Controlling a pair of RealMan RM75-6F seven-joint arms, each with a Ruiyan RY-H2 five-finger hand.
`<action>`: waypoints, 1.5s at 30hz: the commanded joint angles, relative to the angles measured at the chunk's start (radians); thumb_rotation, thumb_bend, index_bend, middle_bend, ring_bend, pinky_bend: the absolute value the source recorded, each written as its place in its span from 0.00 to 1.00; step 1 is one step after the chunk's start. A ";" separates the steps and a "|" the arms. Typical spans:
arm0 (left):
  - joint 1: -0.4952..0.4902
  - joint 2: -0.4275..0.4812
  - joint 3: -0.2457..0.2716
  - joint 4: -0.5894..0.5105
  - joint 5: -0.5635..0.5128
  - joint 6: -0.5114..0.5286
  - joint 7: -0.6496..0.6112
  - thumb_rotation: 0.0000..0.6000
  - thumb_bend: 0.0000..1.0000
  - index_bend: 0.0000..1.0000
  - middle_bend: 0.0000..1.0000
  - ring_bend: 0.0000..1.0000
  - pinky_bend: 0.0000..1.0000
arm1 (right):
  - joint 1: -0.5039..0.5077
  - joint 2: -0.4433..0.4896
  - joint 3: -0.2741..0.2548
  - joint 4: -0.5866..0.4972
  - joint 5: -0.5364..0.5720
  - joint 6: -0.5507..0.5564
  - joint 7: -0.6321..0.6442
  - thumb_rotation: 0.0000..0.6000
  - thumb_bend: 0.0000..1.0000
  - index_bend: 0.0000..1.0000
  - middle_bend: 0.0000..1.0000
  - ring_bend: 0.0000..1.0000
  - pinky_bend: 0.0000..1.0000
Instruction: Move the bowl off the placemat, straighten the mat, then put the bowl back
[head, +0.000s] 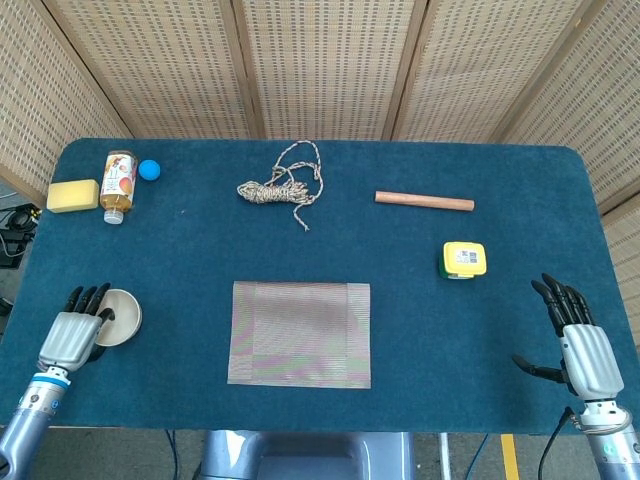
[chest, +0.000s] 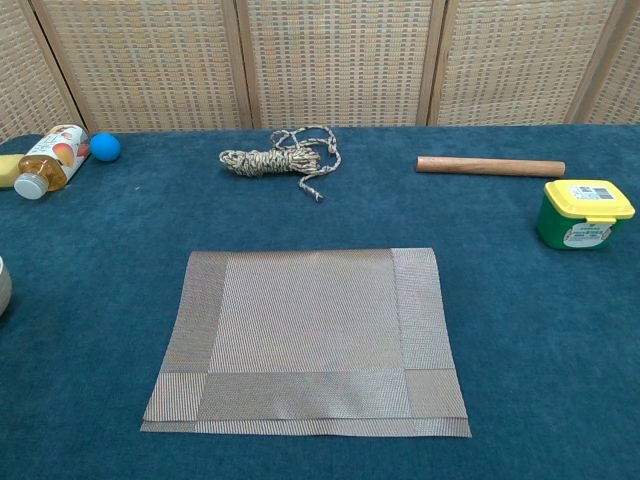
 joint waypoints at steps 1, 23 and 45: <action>0.010 0.019 -0.007 -0.028 -0.006 0.013 -0.012 1.00 0.17 0.19 0.00 0.00 0.00 | -0.001 0.000 -0.001 0.000 -0.002 0.003 0.000 1.00 0.15 0.00 0.00 0.00 0.00; 0.007 0.122 -0.032 -0.293 0.225 0.238 -0.074 1.00 0.08 0.26 0.00 0.00 0.00 | -0.002 0.000 -0.001 -0.005 -0.003 0.005 -0.007 1.00 0.15 0.00 0.00 0.00 0.00; -0.088 -0.168 0.019 -0.366 0.229 -0.016 0.252 1.00 0.26 0.35 0.00 0.00 0.00 | -0.007 0.025 0.011 -0.006 0.016 0.012 0.057 1.00 0.15 0.00 0.00 0.00 0.00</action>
